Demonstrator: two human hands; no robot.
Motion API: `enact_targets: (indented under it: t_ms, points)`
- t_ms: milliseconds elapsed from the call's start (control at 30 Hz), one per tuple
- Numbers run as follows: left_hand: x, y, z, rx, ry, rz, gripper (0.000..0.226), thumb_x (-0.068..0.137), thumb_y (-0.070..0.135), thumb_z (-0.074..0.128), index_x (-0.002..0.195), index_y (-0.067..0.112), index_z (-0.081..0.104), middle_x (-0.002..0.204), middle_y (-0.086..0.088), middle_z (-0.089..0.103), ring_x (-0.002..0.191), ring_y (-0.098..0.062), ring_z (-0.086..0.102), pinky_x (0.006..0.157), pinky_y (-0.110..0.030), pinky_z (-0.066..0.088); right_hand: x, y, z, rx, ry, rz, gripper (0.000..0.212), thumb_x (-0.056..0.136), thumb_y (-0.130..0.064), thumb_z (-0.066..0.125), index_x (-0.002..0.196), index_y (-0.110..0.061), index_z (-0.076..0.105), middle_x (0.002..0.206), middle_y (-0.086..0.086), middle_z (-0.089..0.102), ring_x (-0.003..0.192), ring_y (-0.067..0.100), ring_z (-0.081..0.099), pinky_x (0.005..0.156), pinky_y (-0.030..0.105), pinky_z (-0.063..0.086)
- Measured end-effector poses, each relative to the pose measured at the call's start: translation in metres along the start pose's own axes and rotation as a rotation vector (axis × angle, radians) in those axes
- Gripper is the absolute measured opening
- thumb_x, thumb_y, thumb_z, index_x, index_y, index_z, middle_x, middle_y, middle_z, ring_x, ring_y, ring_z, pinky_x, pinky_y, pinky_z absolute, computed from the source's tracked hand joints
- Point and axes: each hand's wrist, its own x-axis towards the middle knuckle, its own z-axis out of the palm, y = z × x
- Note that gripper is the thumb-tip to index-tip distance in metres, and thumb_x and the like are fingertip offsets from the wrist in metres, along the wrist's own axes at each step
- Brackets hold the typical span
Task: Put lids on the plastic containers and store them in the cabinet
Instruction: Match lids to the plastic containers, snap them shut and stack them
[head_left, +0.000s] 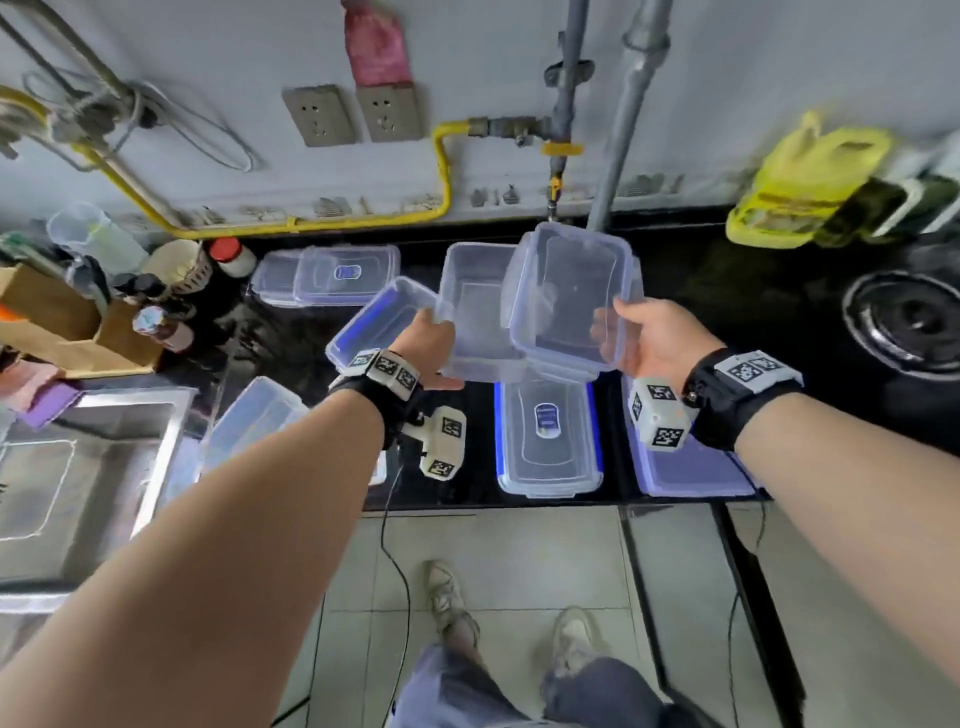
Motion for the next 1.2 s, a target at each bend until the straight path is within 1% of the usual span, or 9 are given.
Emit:
enact_targets:
  t_ms: [67,167,333,433,633,767,933,1067,1200]
  points:
    - [-0.003,0.019,0.04,-0.232,-0.029,0.004,0.05,0.105,0.038,0.052,0.151,0.022,0.043,0.148,-0.019,0.053,0.114,-0.034,0.064,0.097,-0.048,0.059,-0.011,-0.003,-0.037,0.039,0.047,-0.005,0.017,0.109,-0.022,0.056,0.111,-0.008,0.066,0.091,0.004,0.077,0.074,0.019,0.077,0.078,0.036,0.061]
    - [-0.026,0.045,0.095,0.063,-0.181,0.173,0.074,0.094,0.031,0.077,0.152,0.005,0.039,0.151,-0.02,0.046,0.133,-0.036,0.054,0.108,-0.038,0.049,-0.029,-0.005,-0.085,0.09,0.104,0.03,0.022,0.109,-0.021,0.054,0.097,-0.008,0.068,0.082,0.005,0.073,0.063,0.021,0.073,0.068,0.034,0.063]
    - [-0.039,0.064,0.178,0.071,-0.231,0.061,0.059,0.104,0.039,0.06,0.148,0.002,0.045,0.151,-0.016,0.05,0.142,-0.032,0.046,0.117,-0.041,0.041,-0.043,0.002,-0.144,-0.003,0.146,0.055,0.026,0.106,-0.021,0.055,0.12,-0.006,0.07,0.099,0.013,0.073,0.082,0.029,0.073,0.073,0.036,0.065]
    - [-0.047,0.068,0.208,0.028,-0.294,-0.082,0.048,0.106,0.035,0.057,0.141,0.001,0.052,0.127,-0.012,0.061,0.126,-0.033,0.06,0.108,-0.043,0.052,-0.045,0.008,-0.169,-0.097,0.216,0.061,0.018,0.106,-0.018,0.056,0.105,-0.005,0.069,0.094,0.014,0.07,0.086,0.032,0.069,0.095,0.05,0.057]
    - [-0.045,0.083,0.229,0.037,-0.335,-0.083,0.032,0.102,0.029,0.043,0.107,0.001,0.059,0.086,-0.015,0.067,0.065,-0.03,0.063,0.063,-0.036,0.06,-0.044,0.017,-0.2,-0.154,0.269,0.008,0.009,0.107,-0.013,0.055,0.107,-0.011,0.063,0.083,0.009,0.067,0.077,0.026,0.063,0.085,0.044,0.052]
    - [-0.036,0.092,0.219,0.118,-0.065,0.167,0.035,0.098,0.039,0.04,0.088,0.009,0.054,0.087,-0.013,0.062,0.076,-0.03,0.058,0.075,-0.044,0.054,-0.045,0.012,-0.203,-0.079,0.194,-0.009,0.013,0.108,-0.014,0.056,0.1,-0.012,0.065,0.082,0.005,0.068,0.078,0.023,0.065,0.086,0.041,0.052]
    - [-0.033,0.099,0.216,-0.027,-0.062,0.223,0.045,0.098,0.057,0.051,0.082,0.015,0.049,0.066,-0.002,0.061,0.047,-0.019,0.053,0.047,-0.027,0.046,-0.047,0.009,-0.192,-0.225,0.082,0.0,0.011,0.107,-0.017,0.06,0.114,-0.01,0.067,0.102,0.01,0.069,0.094,0.027,0.064,0.095,0.045,0.053]
    - [-0.028,0.096,0.223,0.057,-0.02,0.234,0.042,0.094,0.053,0.062,0.078,0.016,0.048,0.064,-0.008,0.055,0.035,-0.015,0.047,0.039,-0.02,0.044,-0.046,0.012,-0.187,-0.412,0.13,-0.051,0.011,0.101,-0.024,0.068,0.093,-0.017,0.066,0.086,0.002,0.071,0.078,0.022,0.067,0.073,0.035,0.057]
    - [-0.027,0.09,0.233,0.136,-0.002,0.228,0.048,0.093,0.049,0.062,0.061,0.018,0.042,0.059,-0.009,0.058,0.031,-0.013,0.053,0.045,-0.023,0.053,-0.048,0.016,-0.188,-0.606,0.188,-0.082,0.032,0.098,-0.037,0.068,0.093,-0.005,0.063,0.097,0.01,0.074,0.104,0.04,0.075,0.089,0.055,0.064]
